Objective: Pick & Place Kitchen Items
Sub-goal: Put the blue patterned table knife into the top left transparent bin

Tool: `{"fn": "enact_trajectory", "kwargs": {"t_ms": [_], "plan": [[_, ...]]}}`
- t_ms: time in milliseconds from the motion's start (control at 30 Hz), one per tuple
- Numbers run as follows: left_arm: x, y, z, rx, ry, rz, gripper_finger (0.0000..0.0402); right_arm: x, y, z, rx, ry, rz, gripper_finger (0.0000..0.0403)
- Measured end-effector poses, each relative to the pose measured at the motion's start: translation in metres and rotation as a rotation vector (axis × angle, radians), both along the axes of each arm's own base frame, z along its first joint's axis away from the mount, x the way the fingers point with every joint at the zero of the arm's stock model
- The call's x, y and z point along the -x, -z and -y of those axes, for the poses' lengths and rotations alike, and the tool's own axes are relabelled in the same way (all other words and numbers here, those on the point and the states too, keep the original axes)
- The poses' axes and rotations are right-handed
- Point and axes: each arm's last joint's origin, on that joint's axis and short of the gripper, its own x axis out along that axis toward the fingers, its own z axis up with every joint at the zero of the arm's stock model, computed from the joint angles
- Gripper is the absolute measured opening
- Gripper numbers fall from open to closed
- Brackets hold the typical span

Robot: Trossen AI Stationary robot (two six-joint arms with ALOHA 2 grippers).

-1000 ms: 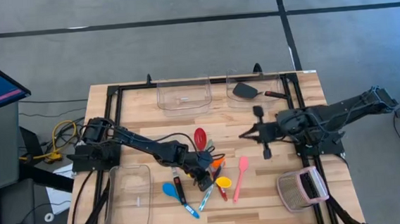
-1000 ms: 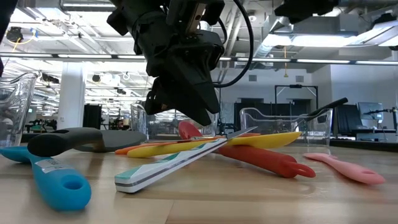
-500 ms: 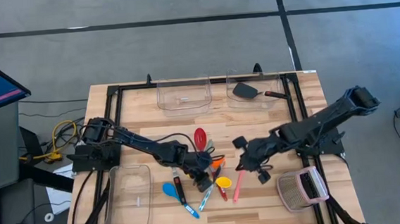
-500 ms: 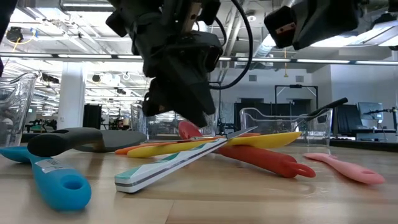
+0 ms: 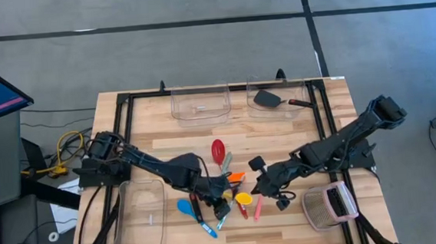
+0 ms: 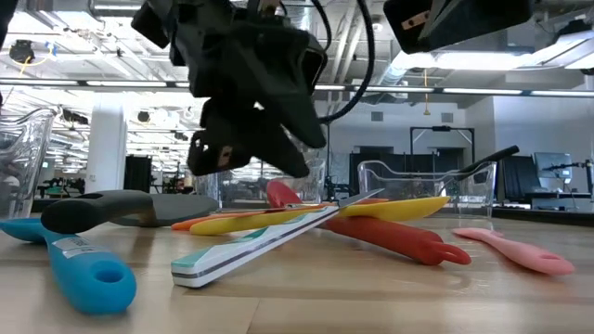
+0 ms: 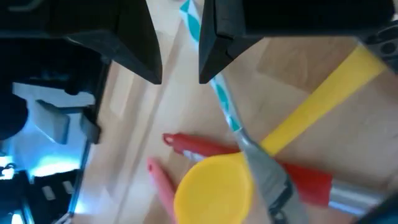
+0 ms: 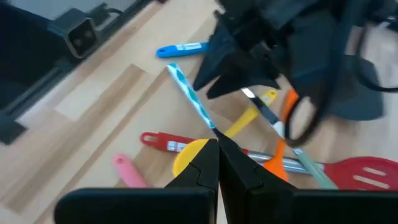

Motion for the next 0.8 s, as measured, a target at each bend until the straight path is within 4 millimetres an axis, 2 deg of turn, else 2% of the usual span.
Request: {"fn": "enact_trajectory", "kwargs": {"t_ms": [67,267,333,467,567,667,800], "plan": [[-0.001,-0.004,0.006,0.004,0.003,0.009,0.0079,0.001,0.001,-0.001,0.015,0.007,-0.001,0.0],[-0.014,-0.037,0.026,-0.065,0.02,0.135,0.0009,0.007,0.003,-0.009,0.033,-0.021,-0.025,0.0],[-0.015,-0.049,0.033,-0.128,0.009,0.135,0.0004,0.01,0.004,-0.012,0.043,-0.036,-0.043,0.0],[-0.008,-0.061,0.043,-0.281,-0.06,0.07,0.0001,0.02,0.004,-0.017,0.062,-0.05,-0.083,0.0],[-0.008,-0.076,0.056,-0.32,-0.1,0.123,0.0001,0.028,0.0,-0.016,0.07,-0.014,-0.097,0.0],[-0.01,-0.081,0.068,-0.362,-0.133,0.162,0.0001,0.037,-0.009,-0.016,0.073,0.007,-0.07,0.0],[-0.022,-0.07,0.081,-0.369,-0.137,0.154,0.0001,0.052,-0.023,-0.015,0.088,0.029,-0.037,0.0]]}}
